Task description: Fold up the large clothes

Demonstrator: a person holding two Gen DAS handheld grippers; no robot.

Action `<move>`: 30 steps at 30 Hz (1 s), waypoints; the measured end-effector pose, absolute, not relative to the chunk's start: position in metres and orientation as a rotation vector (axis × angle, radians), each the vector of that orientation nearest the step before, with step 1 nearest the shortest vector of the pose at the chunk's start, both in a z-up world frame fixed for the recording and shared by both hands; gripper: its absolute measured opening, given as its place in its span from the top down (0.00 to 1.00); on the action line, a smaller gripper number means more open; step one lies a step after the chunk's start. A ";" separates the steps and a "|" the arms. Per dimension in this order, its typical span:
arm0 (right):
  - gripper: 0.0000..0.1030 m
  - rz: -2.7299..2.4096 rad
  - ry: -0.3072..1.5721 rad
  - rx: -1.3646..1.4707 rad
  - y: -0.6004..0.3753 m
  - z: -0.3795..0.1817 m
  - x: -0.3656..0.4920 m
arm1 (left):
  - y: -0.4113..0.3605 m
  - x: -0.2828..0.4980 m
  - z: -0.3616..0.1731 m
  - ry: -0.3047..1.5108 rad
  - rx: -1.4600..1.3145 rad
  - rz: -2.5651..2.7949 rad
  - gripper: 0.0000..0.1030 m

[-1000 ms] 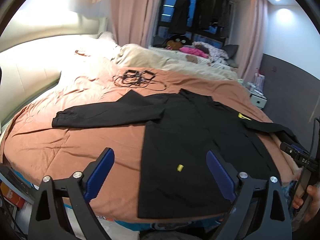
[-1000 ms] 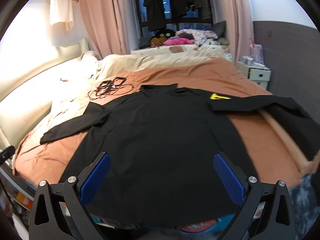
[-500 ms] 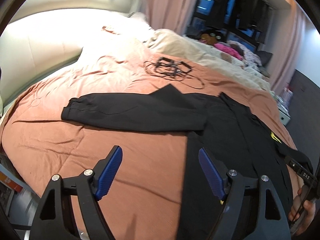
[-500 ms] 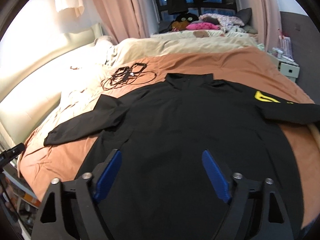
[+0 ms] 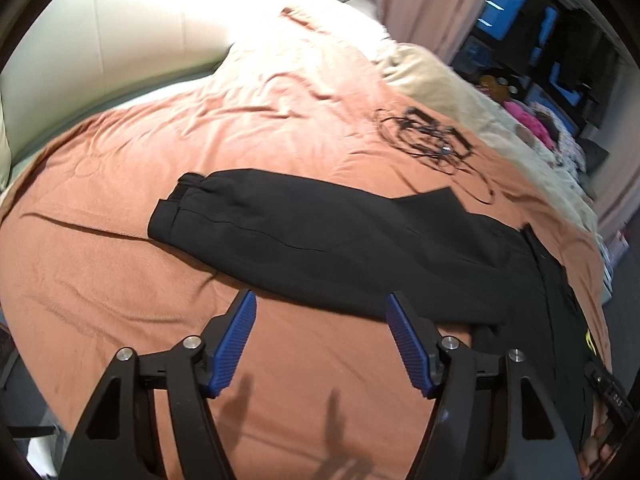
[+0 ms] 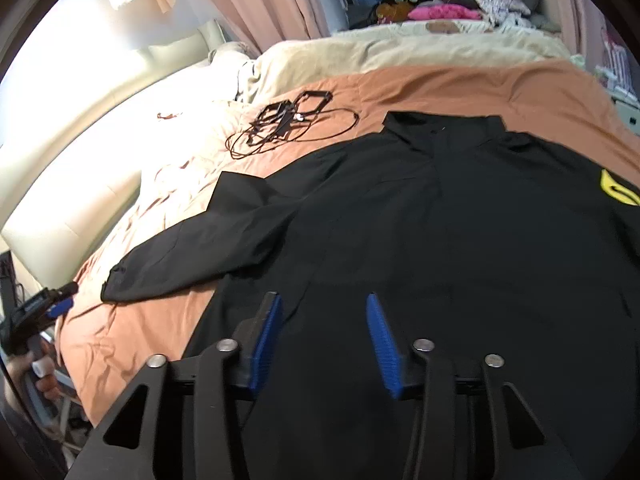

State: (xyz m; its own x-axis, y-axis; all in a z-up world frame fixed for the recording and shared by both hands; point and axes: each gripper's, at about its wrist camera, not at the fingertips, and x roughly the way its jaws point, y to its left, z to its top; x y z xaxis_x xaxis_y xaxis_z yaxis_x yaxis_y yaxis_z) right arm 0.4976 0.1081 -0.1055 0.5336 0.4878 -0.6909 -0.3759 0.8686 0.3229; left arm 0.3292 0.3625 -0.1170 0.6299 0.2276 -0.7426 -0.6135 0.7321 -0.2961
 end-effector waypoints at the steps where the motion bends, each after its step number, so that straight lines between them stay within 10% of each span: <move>1: 0.60 0.511 0.870 0.141 0.111 -0.107 0.503 | 0.370 0.334 -0.123 0.753 -0.586 0.519 0.34; 14: 0.77 0.533 0.951 0.202 0.140 -0.137 0.560 | 0.420 0.366 -0.198 0.893 -0.762 0.633 0.35; 21: 0.90 0.575 1.004 0.274 0.162 -0.156 0.588 | 0.439 0.369 -0.204 0.803 -0.846 0.688 0.93; 30: 0.93 0.652 1.053 0.424 0.191 -0.185 0.626 | 0.426 0.386 -0.124 0.640 -0.728 0.573 0.96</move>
